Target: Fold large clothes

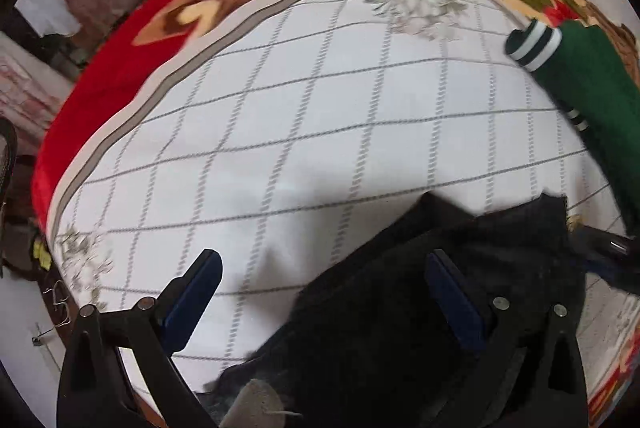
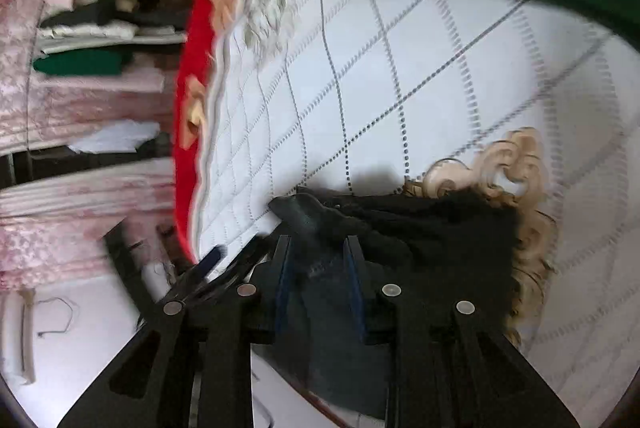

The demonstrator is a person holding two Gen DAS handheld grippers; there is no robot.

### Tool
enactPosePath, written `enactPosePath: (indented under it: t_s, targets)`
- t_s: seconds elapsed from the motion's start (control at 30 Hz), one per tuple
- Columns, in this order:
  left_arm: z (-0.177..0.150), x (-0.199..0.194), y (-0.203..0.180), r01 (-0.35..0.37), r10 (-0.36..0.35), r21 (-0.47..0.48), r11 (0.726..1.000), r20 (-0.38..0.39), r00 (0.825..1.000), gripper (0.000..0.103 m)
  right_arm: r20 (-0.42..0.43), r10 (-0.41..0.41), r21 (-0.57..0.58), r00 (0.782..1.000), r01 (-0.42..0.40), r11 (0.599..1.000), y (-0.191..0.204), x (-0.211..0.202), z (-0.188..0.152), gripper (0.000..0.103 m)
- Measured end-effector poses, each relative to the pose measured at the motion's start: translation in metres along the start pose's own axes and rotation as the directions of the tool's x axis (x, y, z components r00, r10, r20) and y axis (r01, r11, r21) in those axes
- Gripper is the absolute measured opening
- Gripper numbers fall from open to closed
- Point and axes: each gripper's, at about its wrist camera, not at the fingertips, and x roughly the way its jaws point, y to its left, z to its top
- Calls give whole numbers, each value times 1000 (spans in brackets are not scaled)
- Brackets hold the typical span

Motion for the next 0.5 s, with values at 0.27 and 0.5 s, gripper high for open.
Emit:
enactPosePath:
  t_s: [0.27,0.5]
  targets:
    - [-51,-43,62,11,-10,-194,981,5,1000,103,24,-73,-50,997,74,996,11,-18,-10,26]
    - [-130,-38,119,164,-231,-526,834,-65,971,101,129,-99,48,987,94,994,-49,-76,-92,73]
